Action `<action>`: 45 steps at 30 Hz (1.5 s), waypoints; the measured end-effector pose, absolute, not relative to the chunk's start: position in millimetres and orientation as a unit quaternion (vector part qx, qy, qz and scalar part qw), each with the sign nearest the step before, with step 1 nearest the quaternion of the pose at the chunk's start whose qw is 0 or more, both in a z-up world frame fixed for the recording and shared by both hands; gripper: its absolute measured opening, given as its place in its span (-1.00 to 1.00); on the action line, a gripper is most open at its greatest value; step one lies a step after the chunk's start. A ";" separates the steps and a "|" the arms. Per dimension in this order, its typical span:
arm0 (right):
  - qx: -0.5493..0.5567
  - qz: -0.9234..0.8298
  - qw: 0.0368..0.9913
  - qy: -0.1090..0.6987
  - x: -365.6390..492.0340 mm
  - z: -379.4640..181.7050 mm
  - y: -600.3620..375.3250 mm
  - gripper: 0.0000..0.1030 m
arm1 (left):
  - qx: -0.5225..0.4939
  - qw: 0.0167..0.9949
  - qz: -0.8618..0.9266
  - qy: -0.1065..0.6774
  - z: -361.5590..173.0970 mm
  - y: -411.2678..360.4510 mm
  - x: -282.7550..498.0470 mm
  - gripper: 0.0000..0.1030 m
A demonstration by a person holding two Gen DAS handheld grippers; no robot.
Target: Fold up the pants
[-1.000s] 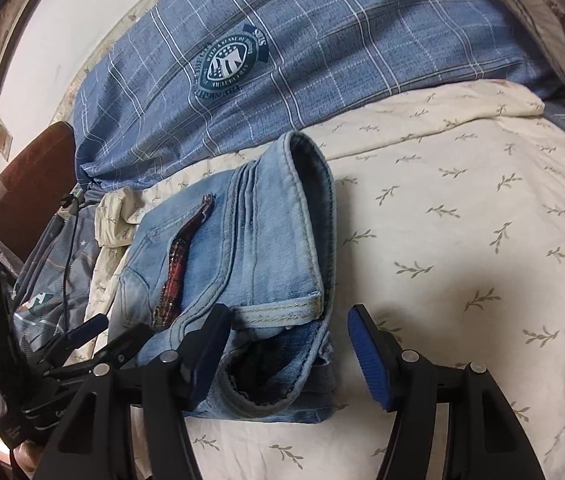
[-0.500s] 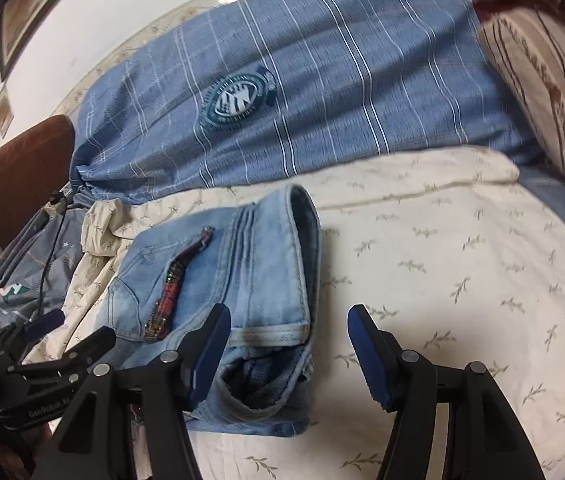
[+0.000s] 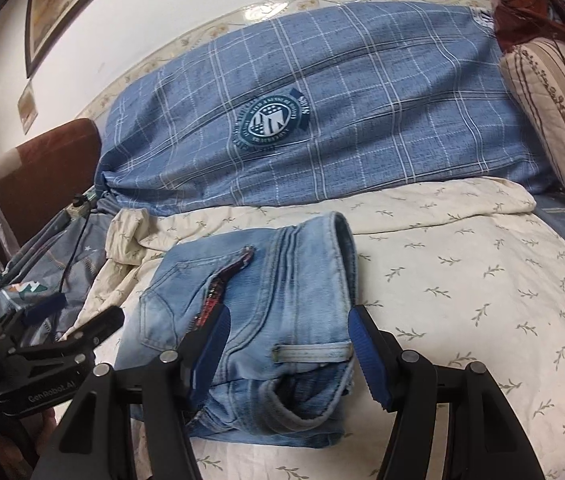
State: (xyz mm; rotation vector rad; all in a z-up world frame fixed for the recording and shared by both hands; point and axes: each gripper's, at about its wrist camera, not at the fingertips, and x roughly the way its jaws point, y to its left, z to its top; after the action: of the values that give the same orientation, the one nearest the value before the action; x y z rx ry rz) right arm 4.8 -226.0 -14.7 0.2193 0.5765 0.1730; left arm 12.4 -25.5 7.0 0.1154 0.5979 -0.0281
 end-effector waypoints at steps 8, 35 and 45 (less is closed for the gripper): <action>0.097 0.087 0.951 0.279 2.5 -14.5 -221.2 0.28 | 0.052 0.963 -0.008 0.263 19.1 -24.2 3.5 1.00; 0.092 0.066 0.965 0.238 -50.3 -8.0 -215.7 0.32 | 0.046 0.975 0.050 0.213 31.9 -14.8 -26.4 1.00; 0.080 0.062 0.966 0.238 -48.1 -9.6 -209.9 0.32 | 0.065 0.971 0.055 0.222 26.1 -19.3 -33.4 1.00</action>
State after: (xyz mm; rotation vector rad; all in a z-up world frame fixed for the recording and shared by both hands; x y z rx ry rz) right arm -48.1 -209.9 -9.6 0.1617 0.4825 0.1250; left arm -33.4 -19.3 26.1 0.1311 0.4475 0.1116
